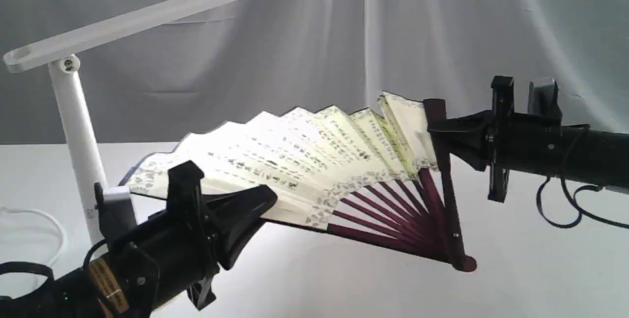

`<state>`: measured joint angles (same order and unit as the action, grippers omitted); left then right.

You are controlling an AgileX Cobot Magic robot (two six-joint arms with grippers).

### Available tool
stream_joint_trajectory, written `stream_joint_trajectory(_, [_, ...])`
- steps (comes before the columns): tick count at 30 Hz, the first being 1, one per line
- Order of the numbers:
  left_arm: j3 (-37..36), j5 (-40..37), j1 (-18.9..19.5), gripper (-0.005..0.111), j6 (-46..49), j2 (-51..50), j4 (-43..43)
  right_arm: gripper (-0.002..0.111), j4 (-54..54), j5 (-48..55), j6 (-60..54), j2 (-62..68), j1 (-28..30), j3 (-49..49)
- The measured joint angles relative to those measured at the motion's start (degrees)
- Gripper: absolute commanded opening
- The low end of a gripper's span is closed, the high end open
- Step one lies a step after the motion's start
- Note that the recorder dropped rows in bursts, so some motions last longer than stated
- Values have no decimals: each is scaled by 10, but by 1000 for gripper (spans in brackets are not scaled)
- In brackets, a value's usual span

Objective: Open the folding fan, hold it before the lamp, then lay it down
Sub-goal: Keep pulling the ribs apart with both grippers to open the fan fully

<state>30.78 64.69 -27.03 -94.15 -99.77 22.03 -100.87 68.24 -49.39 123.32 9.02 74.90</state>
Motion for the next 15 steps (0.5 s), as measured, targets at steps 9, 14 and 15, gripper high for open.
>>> stream_joint_trajectory(9, [-21, -4, 0, 0, 14, 19, -26, 0, 8, 15, 6, 0, 25, 0])
stream_joint_trajectory(14, [-23, -4, 0, 0, 16, 22, -33, 0, 15, 23, 7, 0, 40, 0])
stream_joint_trajectory(15, [-23, -4, 0, 0, 18, 23, -33, 0, 16, 27, 7, 0, 43, 0])
